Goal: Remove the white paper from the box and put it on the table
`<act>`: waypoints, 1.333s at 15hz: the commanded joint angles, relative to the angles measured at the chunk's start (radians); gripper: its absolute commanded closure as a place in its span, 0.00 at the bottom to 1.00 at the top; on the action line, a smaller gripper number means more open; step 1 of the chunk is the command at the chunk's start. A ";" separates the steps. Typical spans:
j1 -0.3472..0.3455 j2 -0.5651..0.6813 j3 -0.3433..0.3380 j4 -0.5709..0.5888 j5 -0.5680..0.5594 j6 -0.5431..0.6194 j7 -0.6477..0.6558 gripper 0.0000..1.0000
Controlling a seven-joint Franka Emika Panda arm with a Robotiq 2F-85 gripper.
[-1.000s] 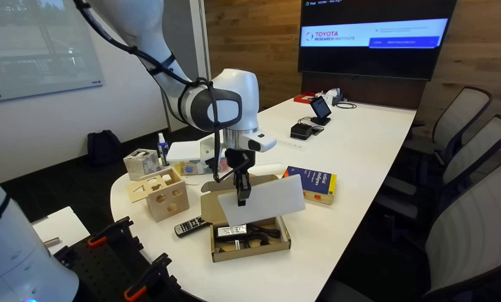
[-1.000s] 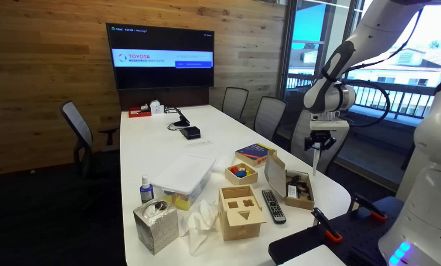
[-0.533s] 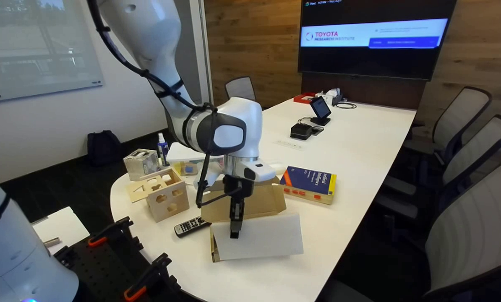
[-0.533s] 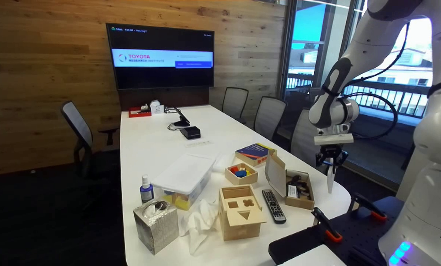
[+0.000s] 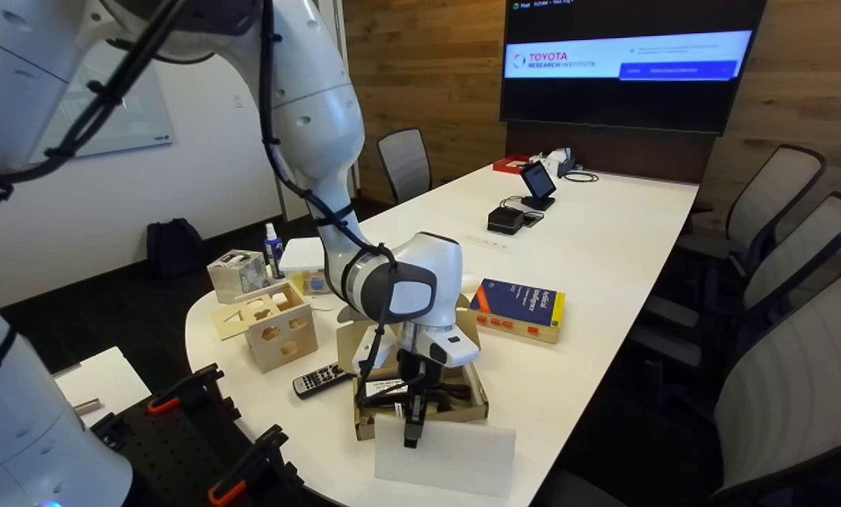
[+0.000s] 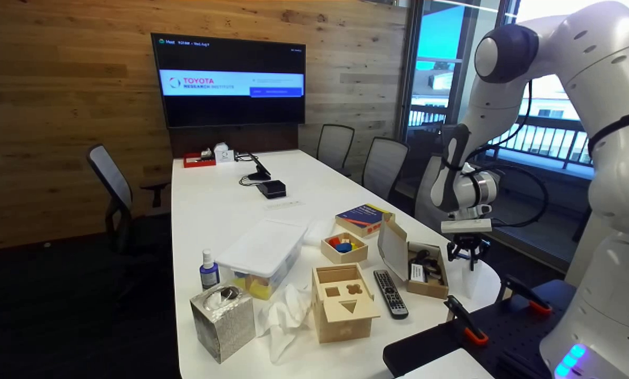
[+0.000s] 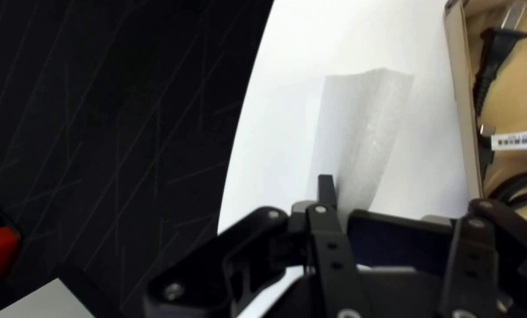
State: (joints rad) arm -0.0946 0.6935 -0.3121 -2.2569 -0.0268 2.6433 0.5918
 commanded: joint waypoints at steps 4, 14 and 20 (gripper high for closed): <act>-0.017 0.107 -0.007 0.101 0.108 0.086 -0.026 0.68; -0.233 0.068 0.198 0.073 0.317 0.252 -0.300 0.00; -0.394 -0.069 0.401 -0.009 0.386 0.341 -0.486 0.00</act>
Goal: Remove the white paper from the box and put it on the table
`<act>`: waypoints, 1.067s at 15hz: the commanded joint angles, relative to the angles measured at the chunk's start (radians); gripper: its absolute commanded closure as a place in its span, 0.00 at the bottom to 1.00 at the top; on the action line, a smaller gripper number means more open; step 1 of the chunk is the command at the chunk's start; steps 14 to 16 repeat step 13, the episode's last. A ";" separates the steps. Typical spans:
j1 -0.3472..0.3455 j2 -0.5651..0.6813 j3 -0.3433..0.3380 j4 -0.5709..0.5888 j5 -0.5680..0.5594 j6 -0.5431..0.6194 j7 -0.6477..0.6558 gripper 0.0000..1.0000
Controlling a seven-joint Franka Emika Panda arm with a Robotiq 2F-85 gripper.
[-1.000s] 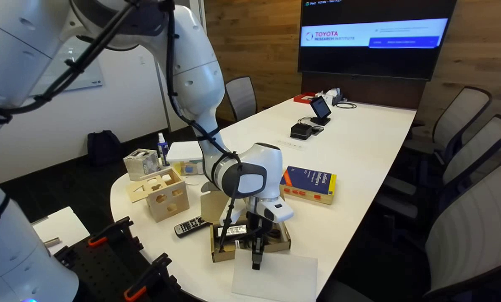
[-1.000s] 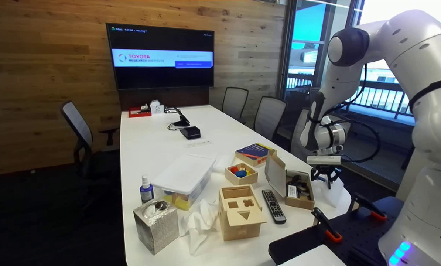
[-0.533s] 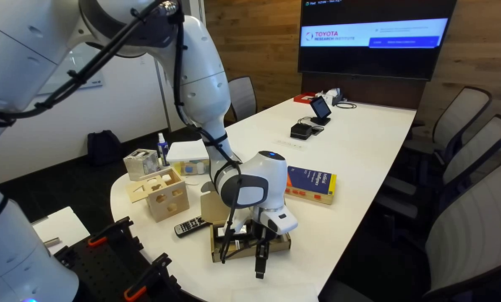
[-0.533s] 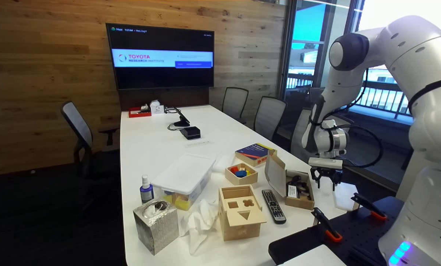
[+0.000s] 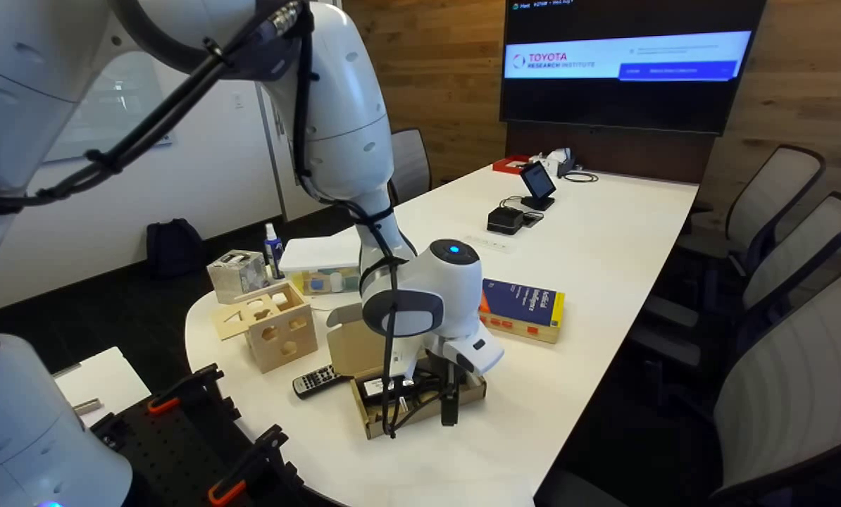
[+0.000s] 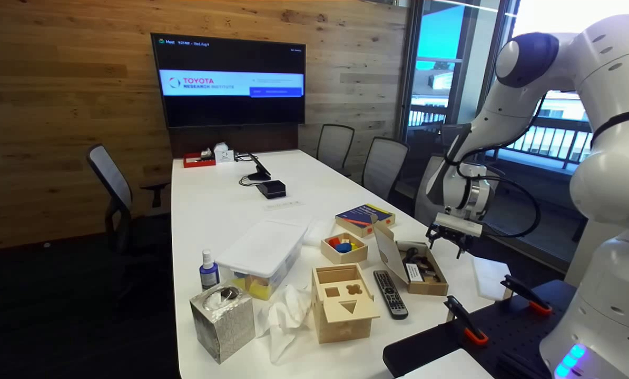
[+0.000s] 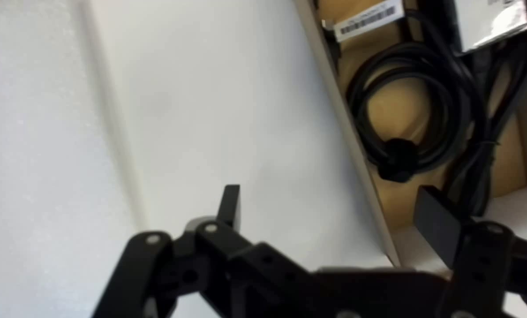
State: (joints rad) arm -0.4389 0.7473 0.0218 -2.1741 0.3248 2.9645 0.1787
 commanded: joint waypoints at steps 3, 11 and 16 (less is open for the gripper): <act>-0.037 -0.258 0.065 -0.158 0.035 -0.078 -0.077 0.00; 0.130 -0.517 -0.068 -0.243 0.006 -0.388 -0.075 0.00; 0.150 -0.542 -0.081 -0.249 0.016 -0.420 -0.095 0.00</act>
